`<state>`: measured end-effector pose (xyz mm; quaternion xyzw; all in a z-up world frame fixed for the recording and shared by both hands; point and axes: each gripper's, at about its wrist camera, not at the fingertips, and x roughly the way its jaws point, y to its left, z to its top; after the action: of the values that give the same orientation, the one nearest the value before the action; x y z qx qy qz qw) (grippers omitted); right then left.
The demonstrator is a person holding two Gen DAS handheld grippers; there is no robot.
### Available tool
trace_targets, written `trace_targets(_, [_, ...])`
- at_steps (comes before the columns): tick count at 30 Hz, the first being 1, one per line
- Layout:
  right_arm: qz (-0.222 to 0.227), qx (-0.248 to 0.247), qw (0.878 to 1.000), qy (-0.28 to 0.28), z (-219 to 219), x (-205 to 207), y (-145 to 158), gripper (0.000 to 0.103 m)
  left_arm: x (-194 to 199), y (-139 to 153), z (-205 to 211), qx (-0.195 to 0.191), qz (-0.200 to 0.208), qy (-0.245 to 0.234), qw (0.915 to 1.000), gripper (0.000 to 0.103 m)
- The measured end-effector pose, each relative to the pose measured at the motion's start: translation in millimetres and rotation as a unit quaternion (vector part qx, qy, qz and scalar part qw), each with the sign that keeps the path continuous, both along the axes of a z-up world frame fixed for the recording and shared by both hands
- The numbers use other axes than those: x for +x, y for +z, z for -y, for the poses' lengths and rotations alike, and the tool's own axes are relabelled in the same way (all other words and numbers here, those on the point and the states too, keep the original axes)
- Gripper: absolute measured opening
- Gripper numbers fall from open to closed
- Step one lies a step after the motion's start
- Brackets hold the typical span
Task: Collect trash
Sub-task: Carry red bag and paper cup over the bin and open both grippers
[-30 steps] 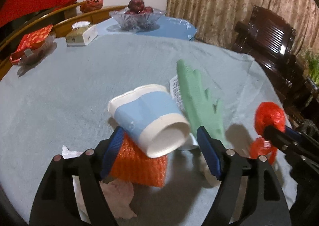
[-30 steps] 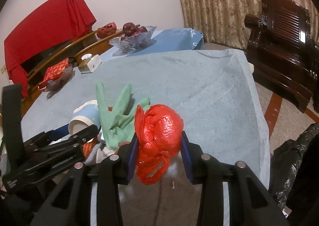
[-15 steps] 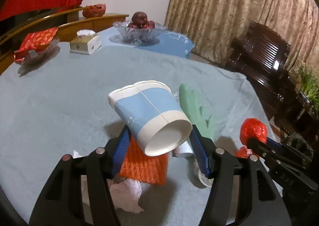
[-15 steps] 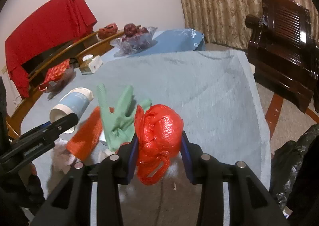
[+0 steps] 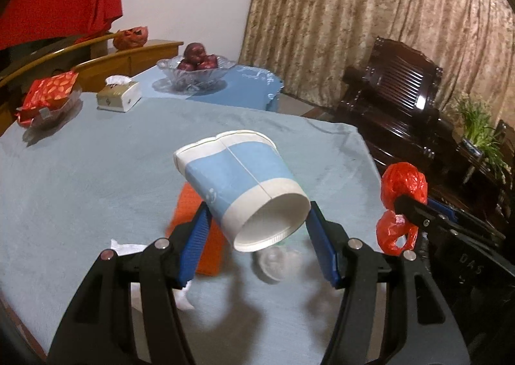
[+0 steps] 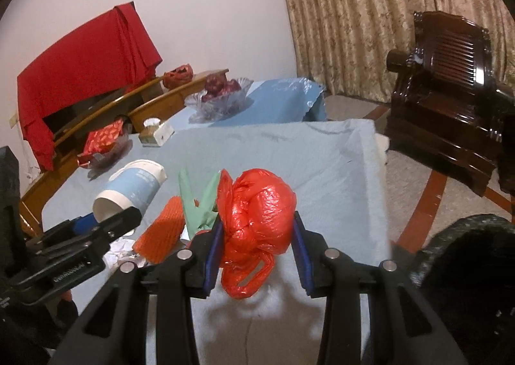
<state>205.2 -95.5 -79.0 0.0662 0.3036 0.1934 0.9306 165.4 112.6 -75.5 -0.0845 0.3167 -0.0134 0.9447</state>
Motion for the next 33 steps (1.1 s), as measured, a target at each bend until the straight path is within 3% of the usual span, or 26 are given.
trace_targets(16, [0.029,0.007,0.998,-0.063,82.9,-60.9,29.5,0.039,-28.8,25.2,88.5,-0.002,0.028,-0.087,0.9958,0.058])
trace_targets(24, [0.040,-0.010,0.993,-0.113,132.4,-92.4,37.2,0.039,-37.1,32.0,145.5,-0.001,0.039,-0.145,0.9886,0.058])
trace_targets(33, [0.025,-0.020,0.985,-0.169,185.4,-114.6,24.2,0.039,-42.5,25.1,203.1,0.001,0.037,-0.207,0.9777,0.059])
